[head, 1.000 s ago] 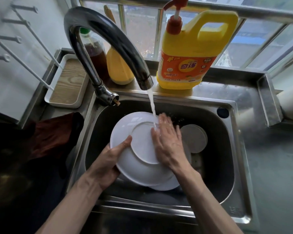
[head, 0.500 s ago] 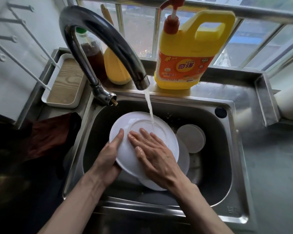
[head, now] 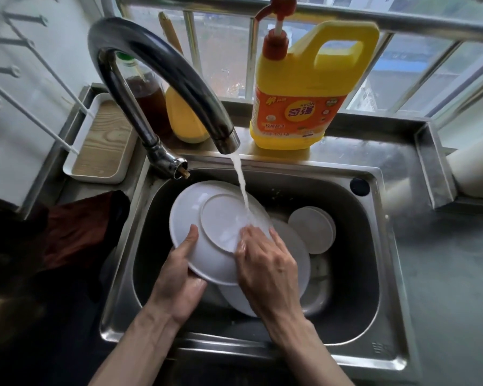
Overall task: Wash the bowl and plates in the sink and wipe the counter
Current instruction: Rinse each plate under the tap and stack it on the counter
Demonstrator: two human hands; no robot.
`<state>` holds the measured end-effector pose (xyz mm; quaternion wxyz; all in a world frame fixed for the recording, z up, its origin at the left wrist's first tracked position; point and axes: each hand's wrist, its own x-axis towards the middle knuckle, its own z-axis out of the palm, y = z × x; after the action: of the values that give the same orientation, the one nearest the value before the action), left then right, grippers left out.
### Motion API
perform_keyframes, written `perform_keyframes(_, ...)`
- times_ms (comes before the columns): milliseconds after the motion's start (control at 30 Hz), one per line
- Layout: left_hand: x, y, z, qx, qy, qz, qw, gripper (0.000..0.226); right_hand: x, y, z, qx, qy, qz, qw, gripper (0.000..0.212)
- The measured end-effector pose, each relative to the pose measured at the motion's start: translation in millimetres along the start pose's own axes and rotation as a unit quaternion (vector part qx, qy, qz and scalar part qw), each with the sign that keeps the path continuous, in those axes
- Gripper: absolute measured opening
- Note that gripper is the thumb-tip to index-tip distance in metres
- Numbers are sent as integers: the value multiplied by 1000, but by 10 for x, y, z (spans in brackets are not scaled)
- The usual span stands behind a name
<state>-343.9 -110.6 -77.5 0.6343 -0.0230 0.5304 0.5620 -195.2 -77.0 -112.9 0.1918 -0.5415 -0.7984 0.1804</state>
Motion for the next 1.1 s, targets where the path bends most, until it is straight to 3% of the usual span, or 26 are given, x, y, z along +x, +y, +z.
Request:
perform_keyframes(100,-5,-34,-1,-32,5,-29,999,45,-128,-43,-17,75,-21,-56,995,33)
perform_keyframes(200,-8,-42,-54,-77,1,-59,995,47,-109,-119,-28,124,-88,-80,985,46)
perform_keyframes(333,-45,-21,-109,-40,-22,-48,998,43,92,-9,-33,41,-194,-58,979,62)
perform_keyframes(400,-58,-1,-135,-26,-30,-42,998,42,209,115,5,23,-182,-21,983,61)
perform_keyframes(467,-58,41,-165,-26,-24,-39,999,41,306,216,16,56,-156,42,985,77)
perform_keyframes(500,-60,64,-177,-32,-22,-38,999,40,352,258,12,116,-144,95,978,94)
perform_keyframes(567,-58,100,-215,-42,-30,-41,998,40,437,300,-38,283,-113,223,926,118)
perform_keyframes(600,-59,109,-242,-35,-36,-41,998,40,456,309,-58,353,-93,271,891,116)
perform_keyframes(667,-40,117,-309,4,-46,-37,998,40,486,360,-80,434,-67,318,840,84)
perform_keyframes(767,11,199,-448,111,-37,-16,993,40,508,484,-136,475,-61,317,819,50)
perform_keyframes(833,60,276,-526,189,-34,-4,981,60,530,559,-184,502,-64,310,805,38)
perform_keyframes(900,113,333,-523,255,-43,15,966,76,558,591,-231,500,-97,287,812,37)
perform_keyframes(1000,171,404,-346,311,-45,50,948,56,599,561,-262,463,-137,253,838,28)
perform_keyframes(1067,222,438,-218,334,-47,60,939,52,661,503,-309,435,-113,252,857,12)
perform_keyframes(1100,248,451,-167,343,-49,58,936,52,690,494,-326,414,-98,257,868,17)
